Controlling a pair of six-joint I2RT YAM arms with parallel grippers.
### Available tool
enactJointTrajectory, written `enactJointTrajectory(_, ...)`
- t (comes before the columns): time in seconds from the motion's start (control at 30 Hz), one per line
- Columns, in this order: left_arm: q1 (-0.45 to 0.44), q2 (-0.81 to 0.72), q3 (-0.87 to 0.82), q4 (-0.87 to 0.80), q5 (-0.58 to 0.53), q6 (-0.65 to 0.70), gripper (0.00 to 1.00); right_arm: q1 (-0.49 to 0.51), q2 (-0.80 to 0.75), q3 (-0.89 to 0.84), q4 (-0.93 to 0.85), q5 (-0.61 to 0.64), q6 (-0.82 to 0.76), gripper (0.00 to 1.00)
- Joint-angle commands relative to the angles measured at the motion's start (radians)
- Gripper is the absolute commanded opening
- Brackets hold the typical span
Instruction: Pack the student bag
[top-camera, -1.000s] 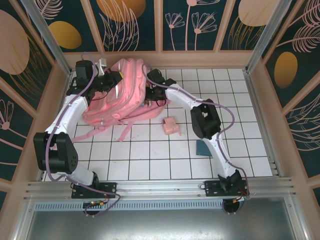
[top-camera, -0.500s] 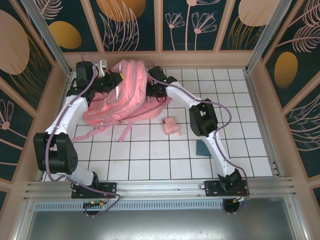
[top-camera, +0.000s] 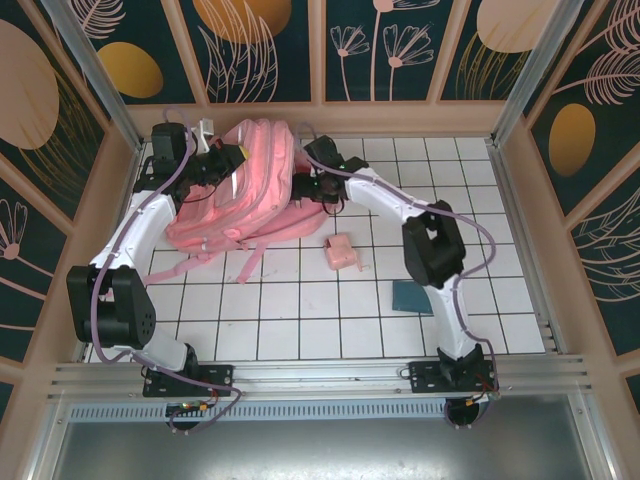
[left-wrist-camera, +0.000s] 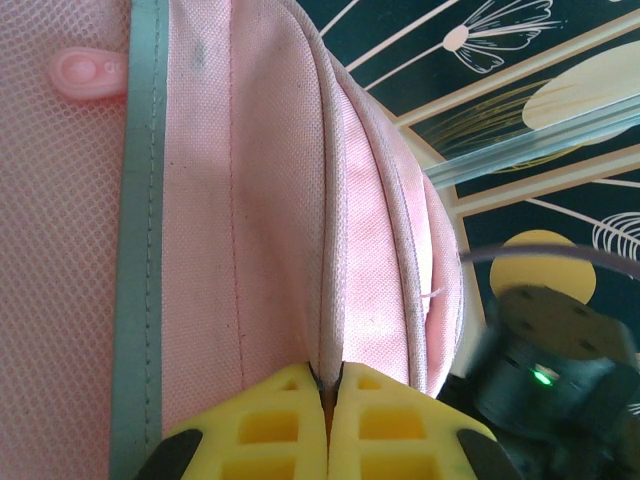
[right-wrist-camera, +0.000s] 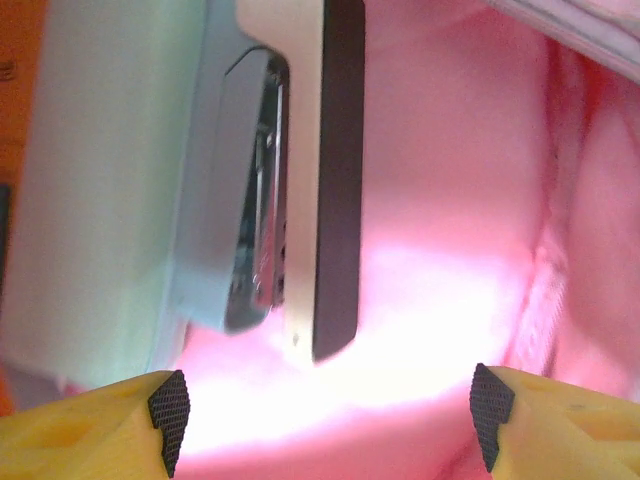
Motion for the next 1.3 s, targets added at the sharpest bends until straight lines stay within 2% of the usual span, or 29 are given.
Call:
enactJointTrajectory(0.0, -0.003, -0.023, 0.026, 0.083, 0.041, 0.027, 0.00, 0.007, -0.124, -0.133, 0.036, 0.033, 0.017, 0.77)
enactJointTrajectory(0.1, -0.002, -0.020, 0.032, 0.081, 0.046, 0.030, 0.00, 0.012, -0.226, -0.280, 0.054, 0.048, 0.019, 0.77)
enactJointTrajectory(0.3, -0.003, -0.018, 0.034, 0.079, 0.050, 0.031, 0.00, 0.026, -0.393, -0.554, 0.086, 0.066, 0.009, 0.87)
enactJointTrajectory(0.37, -0.003, -0.016, 0.034, 0.081, 0.052, 0.030, 0.00, 0.037, -0.432, -0.619, 0.098, 0.068, 0.000, 0.90)
enactJointTrajectory(0.5, -0.003, -0.011, 0.034, 0.083, 0.057, 0.027, 0.00, 0.065, -0.455, -0.693, 0.103, 0.083, -0.019, 0.91)
enactJointTrajectory(0.73, -0.004, -0.016, 0.031, 0.077, 0.057, 0.030, 0.00, 0.097, -0.411, -0.727, 0.101, 0.125, -0.053, 0.92)
enactJointTrajectory(1.07, -0.003, -0.022, 0.028, 0.070, 0.052, 0.033, 0.00, 0.121, -0.339, -0.638, 0.066, 0.240, -0.083, 0.91)
enactJointTrajectory(1.27, -0.003, -0.024, 0.023, 0.075, 0.053, 0.031, 0.00, 0.122, -0.307, -0.591, 0.045, 0.262, -0.096, 0.91)
